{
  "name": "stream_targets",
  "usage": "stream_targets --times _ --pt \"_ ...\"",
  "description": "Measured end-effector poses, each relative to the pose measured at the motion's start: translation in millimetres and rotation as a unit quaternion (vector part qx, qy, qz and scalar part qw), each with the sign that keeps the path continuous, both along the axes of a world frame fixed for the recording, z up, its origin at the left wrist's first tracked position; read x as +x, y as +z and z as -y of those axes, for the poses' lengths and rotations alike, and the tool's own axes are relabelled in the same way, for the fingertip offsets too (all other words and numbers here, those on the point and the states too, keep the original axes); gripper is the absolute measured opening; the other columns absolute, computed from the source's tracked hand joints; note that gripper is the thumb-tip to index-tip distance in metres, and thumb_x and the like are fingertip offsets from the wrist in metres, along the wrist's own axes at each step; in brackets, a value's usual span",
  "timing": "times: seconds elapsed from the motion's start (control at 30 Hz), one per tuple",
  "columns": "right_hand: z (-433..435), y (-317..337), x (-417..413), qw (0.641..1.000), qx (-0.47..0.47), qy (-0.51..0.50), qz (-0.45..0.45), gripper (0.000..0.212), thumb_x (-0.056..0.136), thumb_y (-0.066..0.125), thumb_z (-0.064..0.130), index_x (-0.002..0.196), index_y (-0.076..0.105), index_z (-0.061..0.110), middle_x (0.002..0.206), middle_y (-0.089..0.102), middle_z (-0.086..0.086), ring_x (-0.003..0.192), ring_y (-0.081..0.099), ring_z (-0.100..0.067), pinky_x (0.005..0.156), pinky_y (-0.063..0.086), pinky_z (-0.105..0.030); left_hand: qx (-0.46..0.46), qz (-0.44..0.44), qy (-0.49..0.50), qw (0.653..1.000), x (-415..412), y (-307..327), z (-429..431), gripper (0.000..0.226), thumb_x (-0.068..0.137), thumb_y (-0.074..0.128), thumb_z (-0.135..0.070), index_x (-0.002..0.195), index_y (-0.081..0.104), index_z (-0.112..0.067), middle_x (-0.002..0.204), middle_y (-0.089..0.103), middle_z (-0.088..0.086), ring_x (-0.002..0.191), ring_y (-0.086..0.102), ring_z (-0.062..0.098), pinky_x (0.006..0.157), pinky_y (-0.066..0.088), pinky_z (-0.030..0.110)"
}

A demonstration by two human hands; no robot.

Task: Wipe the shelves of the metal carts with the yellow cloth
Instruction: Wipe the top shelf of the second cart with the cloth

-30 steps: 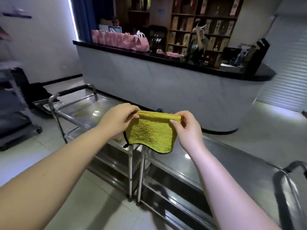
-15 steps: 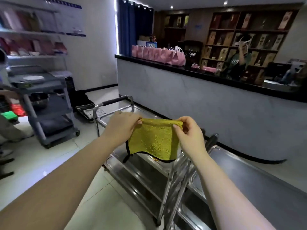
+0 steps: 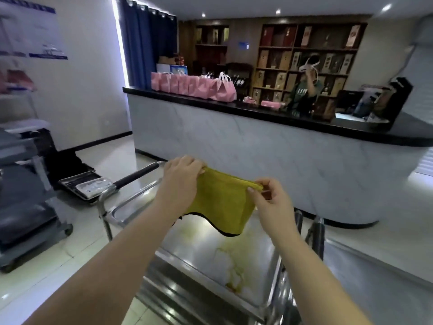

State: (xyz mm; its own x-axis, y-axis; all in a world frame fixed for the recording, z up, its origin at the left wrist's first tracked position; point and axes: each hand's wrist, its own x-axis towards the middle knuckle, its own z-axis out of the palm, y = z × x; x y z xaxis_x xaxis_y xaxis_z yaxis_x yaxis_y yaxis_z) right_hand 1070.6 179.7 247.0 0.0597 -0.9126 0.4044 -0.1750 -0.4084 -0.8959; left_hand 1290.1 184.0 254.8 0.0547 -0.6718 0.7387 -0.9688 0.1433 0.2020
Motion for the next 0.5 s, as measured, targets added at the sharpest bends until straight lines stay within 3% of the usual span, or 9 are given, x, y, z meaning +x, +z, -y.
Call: stream_targets --times 0.13,0.27,0.33,0.5 --pt "62 15 -1 1.000 0.001 -0.017 0.001 0.010 0.095 0.063 0.022 0.095 0.058 0.030 0.089 0.061 0.004 0.081 0.056 -0.011 0.072 0.048 -0.030 -0.014 0.009 -0.012 1.000 -1 17 65 0.026 0.097 0.047 -0.016 0.103 0.072 -0.019 0.092 0.064 0.004 0.090 0.060 0.032 0.088 0.033 0.037" --pt "125 35 -2 0.998 -0.032 -0.041 -0.020 0.007 0.095 0.061 0.018 0.098 0.058 0.024 0.090 0.060 0.006 0.081 0.055 -0.010 0.065 0.044 -0.016 -0.010 0.012 -0.026 1.000 0 37 120 0.022 0.099 0.052 -0.015 0.109 0.071 -0.021 0.096 0.067 0.002 0.094 0.059 0.029 0.091 0.030 0.037" --pt "154 38 -1 0.997 -0.039 -0.057 -0.043 0.007 0.095 0.061 0.019 0.101 0.059 0.023 0.091 0.061 0.005 0.080 0.054 -0.006 0.059 0.041 -0.010 -0.006 0.001 -0.038 0.999 2 40 148 0.021 0.099 0.053 -0.017 0.109 0.071 -0.020 0.096 0.068 0.002 0.095 0.060 0.029 0.092 0.032 0.039" --pt "214 37 7 0.991 -0.053 -0.098 -0.071 0.012 0.096 0.060 0.019 0.108 0.061 0.017 0.097 0.062 0.004 0.085 0.056 -0.008 0.064 0.041 -0.012 -0.006 -0.051 -0.081 0.995 9 36 210 0.018 0.098 0.054 -0.022 0.103 0.071 -0.015 0.098 0.070 0.004 0.096 0.062 0.031 0.091 0.044 0.048"
